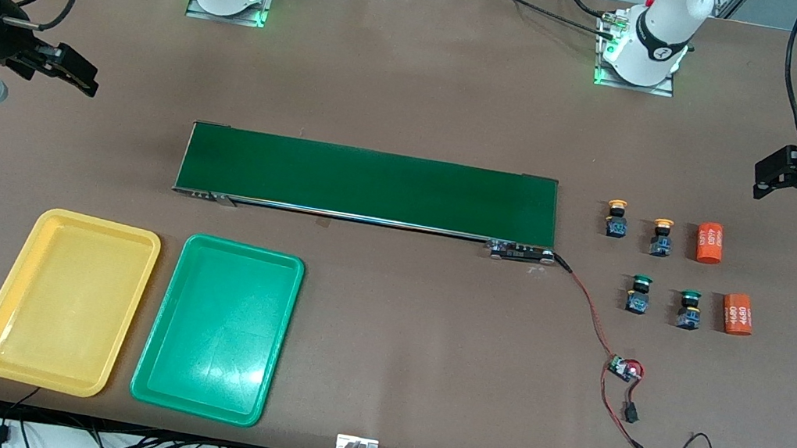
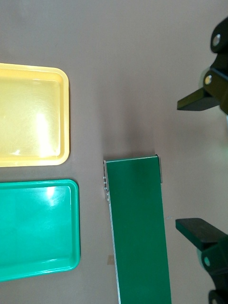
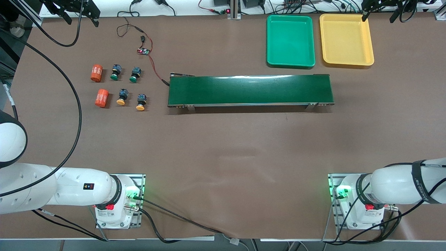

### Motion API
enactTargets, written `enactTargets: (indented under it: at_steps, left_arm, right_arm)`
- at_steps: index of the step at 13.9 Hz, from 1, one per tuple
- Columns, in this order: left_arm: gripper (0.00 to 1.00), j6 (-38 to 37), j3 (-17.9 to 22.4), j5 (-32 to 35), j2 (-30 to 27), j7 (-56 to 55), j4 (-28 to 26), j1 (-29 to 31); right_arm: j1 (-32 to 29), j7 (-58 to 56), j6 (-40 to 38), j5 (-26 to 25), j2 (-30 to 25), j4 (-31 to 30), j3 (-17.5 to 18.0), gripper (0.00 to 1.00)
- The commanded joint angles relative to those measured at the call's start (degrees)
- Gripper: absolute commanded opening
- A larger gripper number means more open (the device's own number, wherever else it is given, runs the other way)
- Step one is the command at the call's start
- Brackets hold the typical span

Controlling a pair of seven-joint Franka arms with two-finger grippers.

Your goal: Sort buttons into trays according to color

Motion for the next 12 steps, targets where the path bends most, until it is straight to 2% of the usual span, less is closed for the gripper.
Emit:
enactTargets:
  at_steps: [1, 7, 12]
  left_arm:
    - [1.0, -1.56, -0.13, -1.07, 0.94, -0.45, 1.86, 0.19]
    - [1.0, -2.44, -0.49, -0.99, 1.29, -0.44, 1.59, 0.02]
    - [1.0, -5.08, -0.49, -0.99, 6.47, -0.27, 1.68, 0.02]
  right_arm:
    - [0.06, 0.7, 0.35, -0.54, -0.78, -0.95, 0.17, 1.0]
    - [-0.02, 0.53, 0.78, -0.54, -0.61, -0.77, 0.17, 1.0]
    - [-0.29, 0.53, 0.87, -0.45, -0.61, -0.77, 0.08, 1.0]
